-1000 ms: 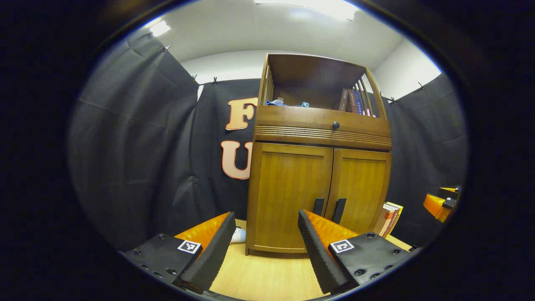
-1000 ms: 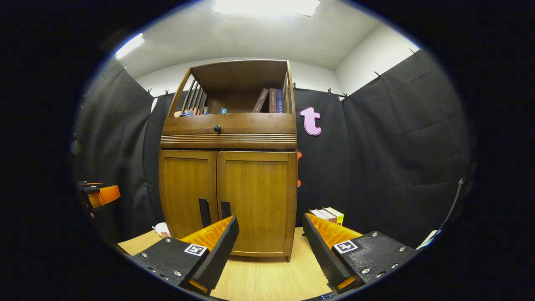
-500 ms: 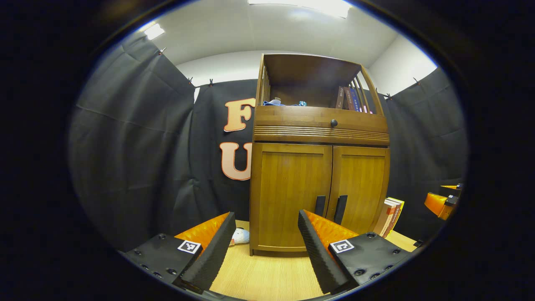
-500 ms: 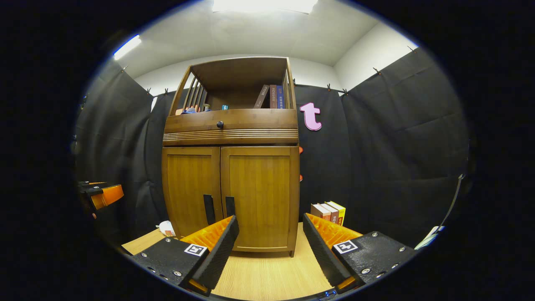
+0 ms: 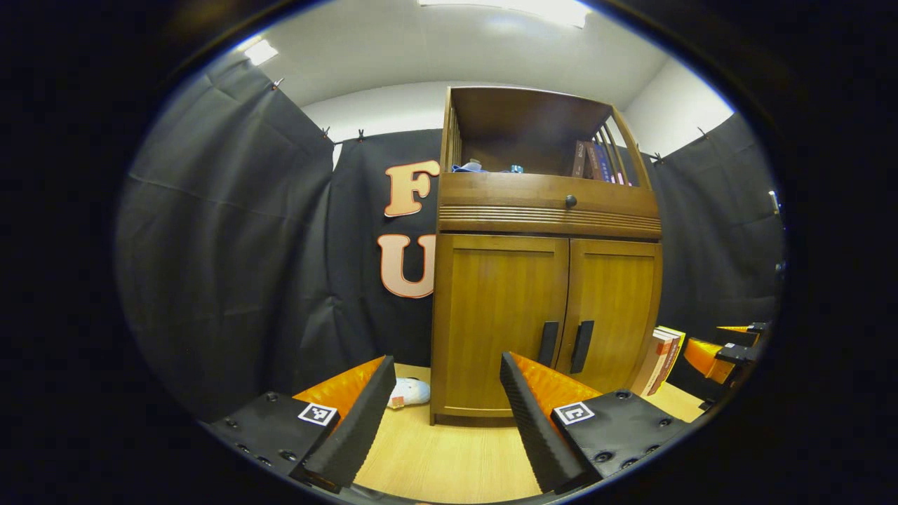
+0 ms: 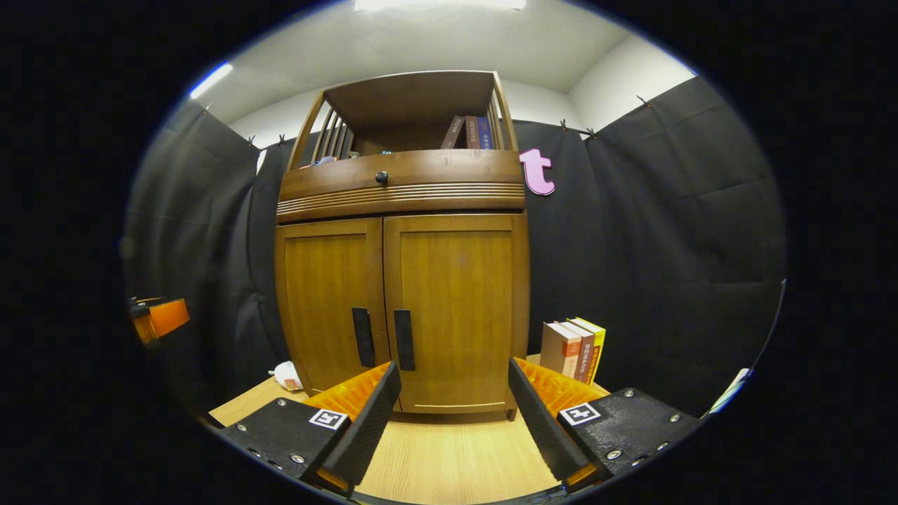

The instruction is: Open the right door of the double-door shoe cabinet with the right hand, and open the left door with the left hand.

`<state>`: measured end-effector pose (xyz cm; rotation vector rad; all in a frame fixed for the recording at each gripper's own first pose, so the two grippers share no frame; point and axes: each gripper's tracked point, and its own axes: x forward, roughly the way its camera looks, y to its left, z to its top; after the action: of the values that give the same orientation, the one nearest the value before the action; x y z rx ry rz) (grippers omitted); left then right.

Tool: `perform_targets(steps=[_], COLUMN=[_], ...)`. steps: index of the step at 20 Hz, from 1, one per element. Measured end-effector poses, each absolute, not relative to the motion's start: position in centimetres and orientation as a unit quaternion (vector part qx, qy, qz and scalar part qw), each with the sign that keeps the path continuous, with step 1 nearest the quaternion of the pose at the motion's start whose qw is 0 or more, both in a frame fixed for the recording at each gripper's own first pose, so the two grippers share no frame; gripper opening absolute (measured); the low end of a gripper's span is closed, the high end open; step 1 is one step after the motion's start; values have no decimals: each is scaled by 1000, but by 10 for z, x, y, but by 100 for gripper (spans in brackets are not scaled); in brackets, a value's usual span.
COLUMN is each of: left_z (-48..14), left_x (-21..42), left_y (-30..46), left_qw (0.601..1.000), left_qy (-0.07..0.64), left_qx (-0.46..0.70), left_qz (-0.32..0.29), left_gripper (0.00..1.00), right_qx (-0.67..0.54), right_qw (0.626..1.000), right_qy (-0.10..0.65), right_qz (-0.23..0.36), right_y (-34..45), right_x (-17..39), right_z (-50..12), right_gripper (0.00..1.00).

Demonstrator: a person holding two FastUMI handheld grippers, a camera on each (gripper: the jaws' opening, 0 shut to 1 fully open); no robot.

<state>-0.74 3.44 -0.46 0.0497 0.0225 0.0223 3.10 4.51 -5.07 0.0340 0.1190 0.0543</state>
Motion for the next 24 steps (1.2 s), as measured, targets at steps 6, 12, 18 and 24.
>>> perform_targets(steps=[6, 12, 18, 24], left_z=[-6, -11, -10, -15], left_x=[-12, -16, -21, -24], left_y=[63, 104, 139, 157], left_qw=[998, 995, 991, 987], left_qy=[17, 24, 28, 38], left_qx=[27, 37, 35, 42], left_qz=[46, 89, 130, 152], left_gripper=[93, 93, 93, 96], right_qx=[11, 22, 22, 31], right_qw=[997, 996, 994, 992], right_qy=[68, 69, 92, 120], right_qz=[47, 51, 56, 38], right_y=[79, 109, 133, 135], right_x=[90, 153, 208, 253], right_z=[-76, -96, -122, -152], right_gripper=[94, 94, 89, 74])
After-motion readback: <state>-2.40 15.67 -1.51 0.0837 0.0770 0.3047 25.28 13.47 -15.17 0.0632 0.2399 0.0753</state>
